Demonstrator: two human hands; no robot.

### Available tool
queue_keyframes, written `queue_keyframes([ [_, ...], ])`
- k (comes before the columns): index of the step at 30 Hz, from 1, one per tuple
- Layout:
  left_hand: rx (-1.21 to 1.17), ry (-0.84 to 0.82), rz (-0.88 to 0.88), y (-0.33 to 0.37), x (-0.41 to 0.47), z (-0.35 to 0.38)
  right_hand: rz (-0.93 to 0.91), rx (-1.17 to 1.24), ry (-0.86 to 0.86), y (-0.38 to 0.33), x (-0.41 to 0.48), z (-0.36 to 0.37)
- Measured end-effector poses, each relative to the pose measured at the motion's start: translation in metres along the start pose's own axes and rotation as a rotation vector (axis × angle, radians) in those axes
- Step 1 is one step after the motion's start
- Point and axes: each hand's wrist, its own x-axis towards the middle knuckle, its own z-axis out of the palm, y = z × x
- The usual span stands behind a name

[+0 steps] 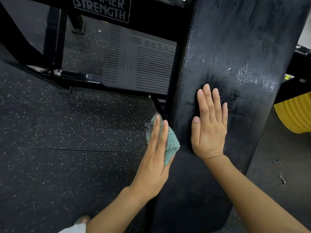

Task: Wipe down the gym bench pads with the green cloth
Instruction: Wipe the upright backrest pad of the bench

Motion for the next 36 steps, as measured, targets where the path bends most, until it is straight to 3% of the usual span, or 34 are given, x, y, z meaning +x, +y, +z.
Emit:
queue_keyframes([
  [4,-0.014,-0.028,-0.058,0.0,-0.031,0.007,0.002,-0.002,0.006,0.0,0.0,0.0],
  [10,-0.037,0.077,-0.121,0.008,-0.01,0.015,-0.009,0.002,0.014,0.001,-0.001,0.0],
  [22,-0.053,0.195,-0.004,0.024,0.097,-0.015,-0.018,0.005,0.026,0.001,-0.001,0.0],
  [36,-0.062,0.05,-0.057,-0.006,-0.02,0.007,-0.021,0.011,0.045,0.001,-0.002,0.0],
])
